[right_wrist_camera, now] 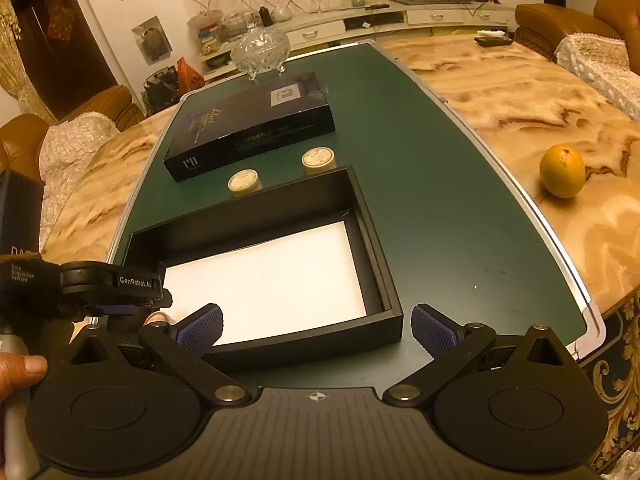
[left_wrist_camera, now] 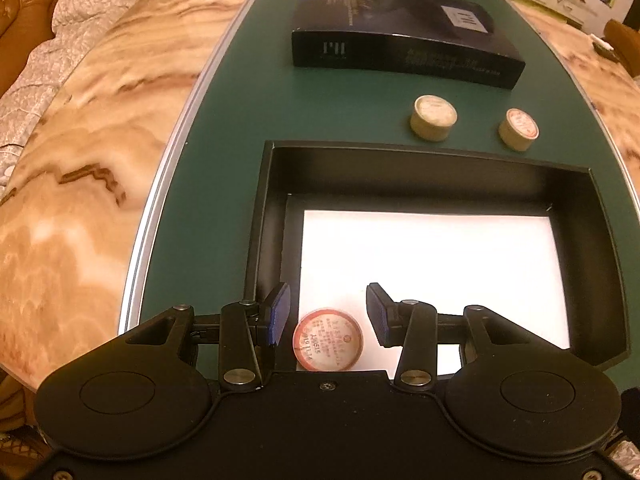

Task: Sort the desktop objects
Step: 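Carry the pink-labelled tin into the black tray and open the left gripper, then lower the right gripper onto the small pink-labelled tin and close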

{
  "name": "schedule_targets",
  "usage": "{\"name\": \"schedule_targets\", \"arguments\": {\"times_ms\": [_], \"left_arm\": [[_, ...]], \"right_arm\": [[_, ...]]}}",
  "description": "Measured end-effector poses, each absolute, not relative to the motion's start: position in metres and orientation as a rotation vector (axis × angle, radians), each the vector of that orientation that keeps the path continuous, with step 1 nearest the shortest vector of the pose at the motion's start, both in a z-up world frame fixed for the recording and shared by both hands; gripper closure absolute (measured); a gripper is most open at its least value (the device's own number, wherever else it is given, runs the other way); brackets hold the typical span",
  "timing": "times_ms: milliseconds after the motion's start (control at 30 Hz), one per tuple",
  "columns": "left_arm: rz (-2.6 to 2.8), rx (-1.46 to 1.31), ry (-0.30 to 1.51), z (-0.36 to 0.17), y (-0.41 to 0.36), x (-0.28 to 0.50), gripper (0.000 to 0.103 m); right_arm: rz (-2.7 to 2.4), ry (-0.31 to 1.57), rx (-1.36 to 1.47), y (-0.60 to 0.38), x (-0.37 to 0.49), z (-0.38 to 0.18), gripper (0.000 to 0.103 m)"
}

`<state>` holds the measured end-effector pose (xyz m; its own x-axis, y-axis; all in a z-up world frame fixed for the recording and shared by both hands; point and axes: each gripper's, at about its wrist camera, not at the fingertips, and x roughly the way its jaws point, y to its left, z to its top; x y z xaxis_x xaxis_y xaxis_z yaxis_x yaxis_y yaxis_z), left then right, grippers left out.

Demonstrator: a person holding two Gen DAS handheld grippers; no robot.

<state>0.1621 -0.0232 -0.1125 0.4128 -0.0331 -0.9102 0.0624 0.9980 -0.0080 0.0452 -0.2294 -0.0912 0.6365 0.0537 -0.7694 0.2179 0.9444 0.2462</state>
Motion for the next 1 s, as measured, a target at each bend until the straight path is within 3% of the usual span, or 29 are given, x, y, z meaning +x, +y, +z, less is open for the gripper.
{"name": "schedule_targets", "arguments": {"times_ms": [200,533,867,933,1000], "left_arm": [[-0.062,0.012,1.133,-0.109,-0.018,0.158,0.059],[-0.103,-0.058,1.086,-0.083,-0.009,0.126,0.028],[-0.11,-0.053,1.078,-0.081,0.0,0.098,0.023],[-0.099,-0.049,1.091,-0.086,0.005,0.095,0.023],[-0.104,-0.067,1.107,-0.089,0.01,0.095,0.023]], "right_arm": [[-0.088,0.888,0.331,-0.221,0.038,-0.085,0.0],[-0.066,0.913,0.243,-0.22,0.073,-0.088,0.0],[-0.026,1.009,0.148,-0.226,0.181,-0.11,0.002],[-0.018,1.028,0.129,-0.227,0.203,-0.115,0.012],[-0.01,1.047,0.11,-0.228,0.224,-0.119,0.014]]}}
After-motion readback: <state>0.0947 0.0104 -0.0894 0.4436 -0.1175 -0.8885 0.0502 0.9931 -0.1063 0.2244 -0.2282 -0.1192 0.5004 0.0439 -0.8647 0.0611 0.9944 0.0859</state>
